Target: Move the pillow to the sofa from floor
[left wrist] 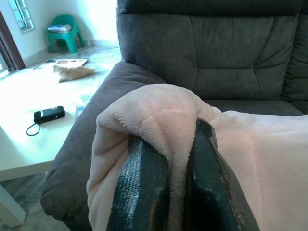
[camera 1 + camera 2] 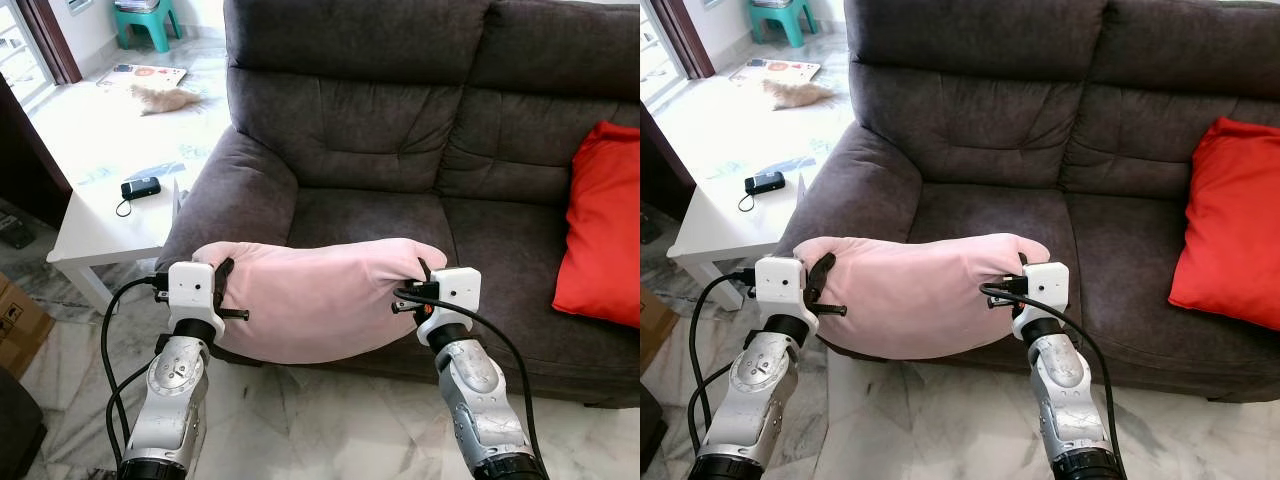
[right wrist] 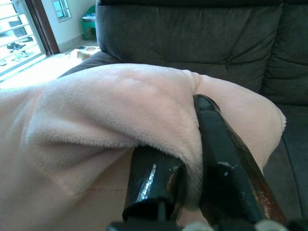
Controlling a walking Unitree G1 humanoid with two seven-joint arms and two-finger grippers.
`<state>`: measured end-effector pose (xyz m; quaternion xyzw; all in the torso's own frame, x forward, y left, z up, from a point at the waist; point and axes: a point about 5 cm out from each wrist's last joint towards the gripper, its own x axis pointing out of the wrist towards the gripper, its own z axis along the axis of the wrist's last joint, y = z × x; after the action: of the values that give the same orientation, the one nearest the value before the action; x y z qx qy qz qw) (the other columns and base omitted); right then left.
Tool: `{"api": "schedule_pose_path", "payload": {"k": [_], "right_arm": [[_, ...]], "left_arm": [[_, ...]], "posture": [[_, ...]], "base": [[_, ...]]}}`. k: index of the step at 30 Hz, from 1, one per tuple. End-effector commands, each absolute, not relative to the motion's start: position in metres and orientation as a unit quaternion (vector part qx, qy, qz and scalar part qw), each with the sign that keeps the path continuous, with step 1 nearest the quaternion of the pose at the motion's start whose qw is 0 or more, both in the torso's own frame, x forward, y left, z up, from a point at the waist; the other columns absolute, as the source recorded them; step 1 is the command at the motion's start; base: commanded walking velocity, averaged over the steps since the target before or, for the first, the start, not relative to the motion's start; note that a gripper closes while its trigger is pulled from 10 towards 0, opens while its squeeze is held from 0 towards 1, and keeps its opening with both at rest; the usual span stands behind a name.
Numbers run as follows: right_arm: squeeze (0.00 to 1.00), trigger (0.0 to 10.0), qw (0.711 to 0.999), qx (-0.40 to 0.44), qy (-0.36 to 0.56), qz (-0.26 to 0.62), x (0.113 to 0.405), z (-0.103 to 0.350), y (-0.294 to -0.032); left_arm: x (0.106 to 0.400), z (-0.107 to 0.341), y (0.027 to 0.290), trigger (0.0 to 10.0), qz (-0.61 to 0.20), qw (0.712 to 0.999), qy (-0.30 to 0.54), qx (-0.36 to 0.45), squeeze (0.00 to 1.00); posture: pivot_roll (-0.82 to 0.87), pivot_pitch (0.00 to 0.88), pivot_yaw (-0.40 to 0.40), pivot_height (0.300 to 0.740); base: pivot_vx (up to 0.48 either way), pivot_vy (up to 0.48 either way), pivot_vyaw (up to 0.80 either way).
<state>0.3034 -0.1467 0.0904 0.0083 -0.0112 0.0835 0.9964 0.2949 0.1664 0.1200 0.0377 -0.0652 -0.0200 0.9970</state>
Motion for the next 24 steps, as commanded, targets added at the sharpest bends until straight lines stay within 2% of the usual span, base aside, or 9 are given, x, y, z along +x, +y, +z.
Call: {"api": "schedule_pose_path", "payload": {"k": [1,14,24], "right_arm": [[0.00,10.0,0.994,0.008,-0.079,0.075,0.310,0.118,-0.150],[0.00,10.0,0.983,0.024,-0.173,0.063,0.315,0.165,-0.150],[0.00,10.0,0.980,0.024,-0.184,0.069,0.314,0.171,-0.147]], "left_arm": [[0.296,0.143,0.166,10.0,-0.023,0.991,-0.114,0.060,0.00],[0.302,0.201,0.162,10.0,-0.019,0.971,-0.215,0.103,0.00],[0.301,0.207,0.165,10.0,-0.005,0.968,-0.226,0.114,0.00]], "posture": [[0.00,0.088,-0.075,0.740],[0.01,0.088,-0.070,0.740],[0.01,0.083,-0.067,0.740]], "base": [[0.000,0.000,0.00],[0.000,0.000,0.00],[0.000,0.000,0.00]]}}
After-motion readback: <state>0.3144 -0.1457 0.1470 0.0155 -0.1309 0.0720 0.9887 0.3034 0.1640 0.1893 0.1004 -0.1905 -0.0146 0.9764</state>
